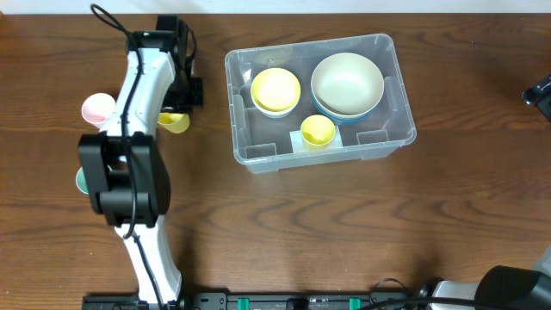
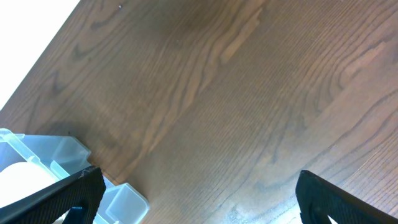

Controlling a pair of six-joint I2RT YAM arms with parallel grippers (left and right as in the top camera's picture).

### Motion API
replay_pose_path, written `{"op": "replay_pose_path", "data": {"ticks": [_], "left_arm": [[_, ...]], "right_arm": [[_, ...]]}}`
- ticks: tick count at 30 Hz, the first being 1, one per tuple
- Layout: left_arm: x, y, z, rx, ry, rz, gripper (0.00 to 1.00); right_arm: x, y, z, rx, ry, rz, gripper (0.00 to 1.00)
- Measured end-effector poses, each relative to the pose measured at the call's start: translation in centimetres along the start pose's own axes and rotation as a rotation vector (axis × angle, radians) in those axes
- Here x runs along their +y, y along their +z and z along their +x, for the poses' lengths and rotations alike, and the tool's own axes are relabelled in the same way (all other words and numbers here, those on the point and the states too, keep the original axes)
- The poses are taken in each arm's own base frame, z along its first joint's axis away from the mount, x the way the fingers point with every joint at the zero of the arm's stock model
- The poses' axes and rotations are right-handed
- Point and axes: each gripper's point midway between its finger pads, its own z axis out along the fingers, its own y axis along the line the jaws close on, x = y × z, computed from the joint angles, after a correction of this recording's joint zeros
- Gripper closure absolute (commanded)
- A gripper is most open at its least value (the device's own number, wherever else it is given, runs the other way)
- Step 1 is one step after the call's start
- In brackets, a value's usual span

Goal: Pack container
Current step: 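Grasp the second yellow cup with the left gripper, then carry the yellow cup over the container and stack it on the first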

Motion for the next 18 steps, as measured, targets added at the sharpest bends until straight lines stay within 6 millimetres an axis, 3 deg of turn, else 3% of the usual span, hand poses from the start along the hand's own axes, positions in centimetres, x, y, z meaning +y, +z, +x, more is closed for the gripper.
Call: {"op": "replay_pose_path", "data": {"ticks": [4, 8, 13, 18], "left_arm": [[-0.7, -5.4, 0.1, -0.112, 0.007, 0.041, 0.94], [-2.9, -12.0, 1.0, -0.262, 0.06, 0.109, 0.94], [-8.2, -18.9, 3.5, -0.427, 0.236, 0.222, 0.94], [-14.8, -22.0, 6.4, -0.506, 0.46, 0.313, 0.94]], "right_arm": [[0.0, 0.0, 0.0, 0.0, 0.0, 0.0, 0.01], [0.0, 0.0, 0.0, 0.0, 0.0, 0.0, 0.01], [0.0, 0.0, 0.0, 0.0, 0.0, 0.0, 0.01], [0.0, 0.0, 0.0, 0.0, 0.0, 0.0, 0.01]]}}
